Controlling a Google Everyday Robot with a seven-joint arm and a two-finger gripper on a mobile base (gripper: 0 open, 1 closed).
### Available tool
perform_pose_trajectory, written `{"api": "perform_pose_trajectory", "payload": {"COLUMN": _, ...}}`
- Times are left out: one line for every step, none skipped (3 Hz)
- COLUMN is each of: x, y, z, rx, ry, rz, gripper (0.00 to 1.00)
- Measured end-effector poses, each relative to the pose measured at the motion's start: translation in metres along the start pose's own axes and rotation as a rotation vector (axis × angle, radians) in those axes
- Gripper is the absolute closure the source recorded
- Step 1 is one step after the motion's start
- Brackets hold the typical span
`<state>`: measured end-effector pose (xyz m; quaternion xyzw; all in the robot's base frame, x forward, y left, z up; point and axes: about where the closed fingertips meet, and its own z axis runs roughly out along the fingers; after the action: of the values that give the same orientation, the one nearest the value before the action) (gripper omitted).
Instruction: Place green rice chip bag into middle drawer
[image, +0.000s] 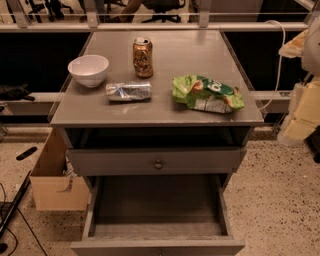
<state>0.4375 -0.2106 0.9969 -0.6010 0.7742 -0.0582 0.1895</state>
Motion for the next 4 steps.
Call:
{"api": "perform_pose_trajectory", "payload": {"x": 0.000, "y": 0.000, "z": 0.000, "rx": 0.000, "ry": 0.000, "rz": 0.000, "gripper": 0.00}}
{"api": "perform_pose_trajectory", "payload": {"x": -0.015, "y": -0.007, "z": 0.007, "rx": -0.034, "ry": -0.042, "rz": -0.046, "gripper": 0.00}}
{"api": "perform_pose_trajectory", "payload": {"x": -0.031, "y": -0.041, "z": 0.023, "rx": -0.030, "ry": -0.151, "rz": -0.033, "gripper": 0.00}}
{"api": "perform_pose_trajectory", "payload": {"x": -0.044, "y": -0.109, "z": 0.060, "rx": -0.011, "ry": -0.312, "rz": 0.056, "gripper": 0.00}}
